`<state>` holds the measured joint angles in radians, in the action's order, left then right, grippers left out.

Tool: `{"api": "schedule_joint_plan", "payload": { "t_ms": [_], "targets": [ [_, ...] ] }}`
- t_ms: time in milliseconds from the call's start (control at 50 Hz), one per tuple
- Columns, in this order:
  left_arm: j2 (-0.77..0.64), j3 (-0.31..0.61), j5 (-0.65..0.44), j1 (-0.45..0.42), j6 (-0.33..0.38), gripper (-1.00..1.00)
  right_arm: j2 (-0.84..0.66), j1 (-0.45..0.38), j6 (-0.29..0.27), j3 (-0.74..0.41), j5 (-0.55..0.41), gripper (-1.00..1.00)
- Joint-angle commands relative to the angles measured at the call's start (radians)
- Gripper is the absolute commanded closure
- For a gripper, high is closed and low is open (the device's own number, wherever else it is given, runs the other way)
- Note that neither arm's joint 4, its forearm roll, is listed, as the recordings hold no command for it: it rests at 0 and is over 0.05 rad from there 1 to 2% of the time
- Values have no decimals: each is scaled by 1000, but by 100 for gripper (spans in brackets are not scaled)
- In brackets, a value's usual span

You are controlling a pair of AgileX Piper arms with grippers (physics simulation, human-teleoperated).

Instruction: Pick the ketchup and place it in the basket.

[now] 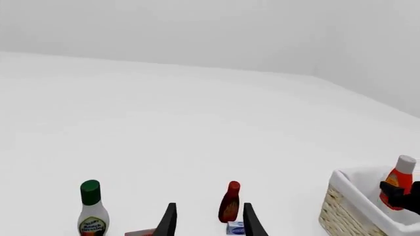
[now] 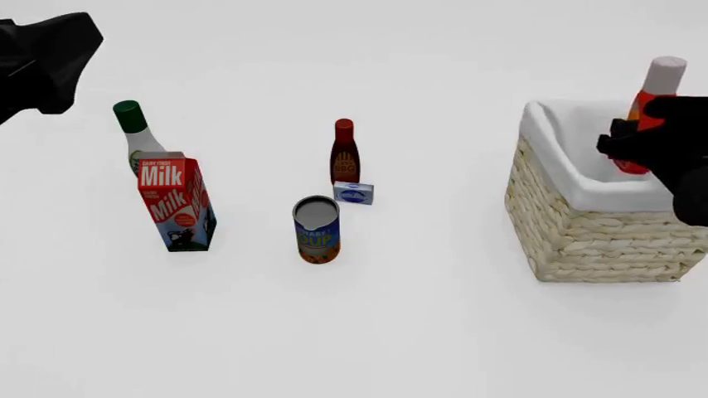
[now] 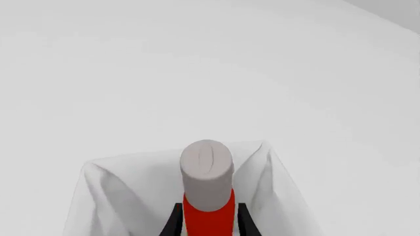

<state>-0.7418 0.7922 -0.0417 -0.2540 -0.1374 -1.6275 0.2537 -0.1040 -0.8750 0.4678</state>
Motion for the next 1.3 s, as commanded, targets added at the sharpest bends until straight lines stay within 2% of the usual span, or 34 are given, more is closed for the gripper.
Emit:
{"api": "schedule_joint_plan", "payload": {
  "t_ms": [20, 260, 420, 900, 980, 1200, 1300],
  "targets": [
    [5, -6, 3, 2, -4, -100, -39, 2, 11, 0, -10, -100],
    [9, -10, 5, 2, -8, -100, 37, -18, -26, 11, -27, -100],
    [12, -11, 6, 3, -11, -100, 144, -55, -45, 3, -71, -100],
    [14, -9, 10, -2, -21, -100, 392, -181, -50, -23, -201, -100],
    [14, -9, 12, -2, -25, -100, 433, -205, -51, -15, -210, -100],
    [1, -21, 36, -10, -35, -100, 542, -274, -97, 46, -205, -100],
    [-4, -34, 54, -16, -42, -100, 585, -298, -94, 79, -207, -100]
  ]
}}
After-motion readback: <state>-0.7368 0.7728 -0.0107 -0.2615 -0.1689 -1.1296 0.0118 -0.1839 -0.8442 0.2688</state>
